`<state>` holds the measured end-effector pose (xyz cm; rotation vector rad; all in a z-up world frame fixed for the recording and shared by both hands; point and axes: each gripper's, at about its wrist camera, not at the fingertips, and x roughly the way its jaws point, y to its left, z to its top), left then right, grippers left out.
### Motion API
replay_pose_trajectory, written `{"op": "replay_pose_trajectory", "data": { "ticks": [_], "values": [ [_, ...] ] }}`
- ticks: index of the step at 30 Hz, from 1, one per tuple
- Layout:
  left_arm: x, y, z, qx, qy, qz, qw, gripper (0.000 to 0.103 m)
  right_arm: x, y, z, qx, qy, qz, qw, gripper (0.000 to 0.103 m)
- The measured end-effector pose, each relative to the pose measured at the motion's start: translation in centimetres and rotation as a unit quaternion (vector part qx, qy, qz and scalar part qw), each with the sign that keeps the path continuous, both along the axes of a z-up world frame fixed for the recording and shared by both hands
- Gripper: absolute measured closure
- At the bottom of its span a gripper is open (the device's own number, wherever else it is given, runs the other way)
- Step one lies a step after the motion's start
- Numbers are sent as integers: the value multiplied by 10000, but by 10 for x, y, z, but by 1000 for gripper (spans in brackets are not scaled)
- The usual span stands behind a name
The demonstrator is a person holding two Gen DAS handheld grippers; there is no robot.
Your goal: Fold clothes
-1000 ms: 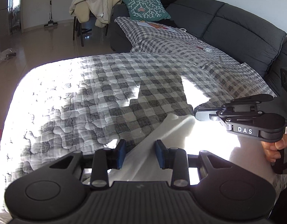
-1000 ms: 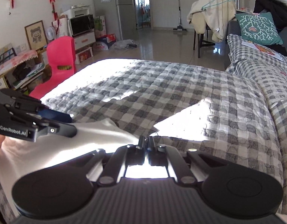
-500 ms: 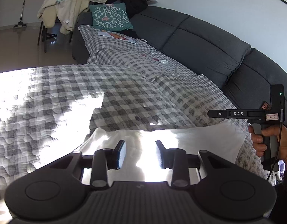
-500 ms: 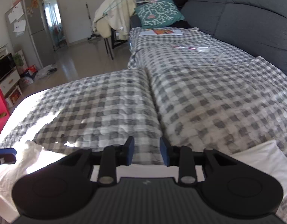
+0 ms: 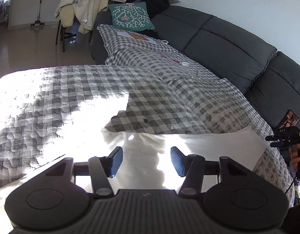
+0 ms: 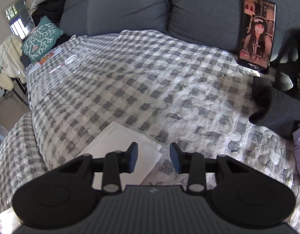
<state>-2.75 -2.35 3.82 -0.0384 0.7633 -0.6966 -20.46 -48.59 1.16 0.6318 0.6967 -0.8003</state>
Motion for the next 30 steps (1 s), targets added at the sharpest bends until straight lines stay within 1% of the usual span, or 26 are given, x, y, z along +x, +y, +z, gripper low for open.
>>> {"op": "replay_pose_trajectory", "data": {
  "ticks": [5,7,9,10,11,12,13,14,16,18,22,26,30],
  "values": [
    [-8,-4,0,61,-19,-133,9999,47,9,0,-12,76,104,113,9999,63],
    [-10,-3,0,70,-11,-149,9999,46,17,3,-16,-74,190,203,9996,63],
    [-10,-3,0,74,-1,-150,9999,46,21,7,-17,-273,277,303,9988,65],
    [-11,-3,0,73,8,-152,9999,46,23,10,-17,-368,319,363,9982,69],
    [-11,-3,-1,71,17,-155,9999,46,25,12,-17,-451,352,436,9974,76],
    [-11,-3,-1,67,28,-162,9998,45,26,14,-17,-519,366,521,9966,80],
    [-11,-3,-1,63,40,-175,9998,45,27,15,-17,-545,345,603,9961,90],
    [-11,-4,-1,55,54,-188,9998,45,27,15,-16,-535,308,637,9961,94],
    [-12,-4,-1,27,94,-210,9997,45,25,15,-12,-488,171,689,9963,97],
    [-12,-3,-2,-5,148,-225,9996,45,23,16,-8,-443,22,751,9962,98],
    [-8,1,-3,-54,304,-168,9994,45,23,28,9,-493,-338,993,9933,98],
    [-3,7,-5,-179,579,-98,9981,45,25,46,28,-379,-773,1368,9869,98],
    [1,11,-6,-454,927,-181,9945,45,33,71,43,-243,-1094,1848,9764,98]
  ]
}}
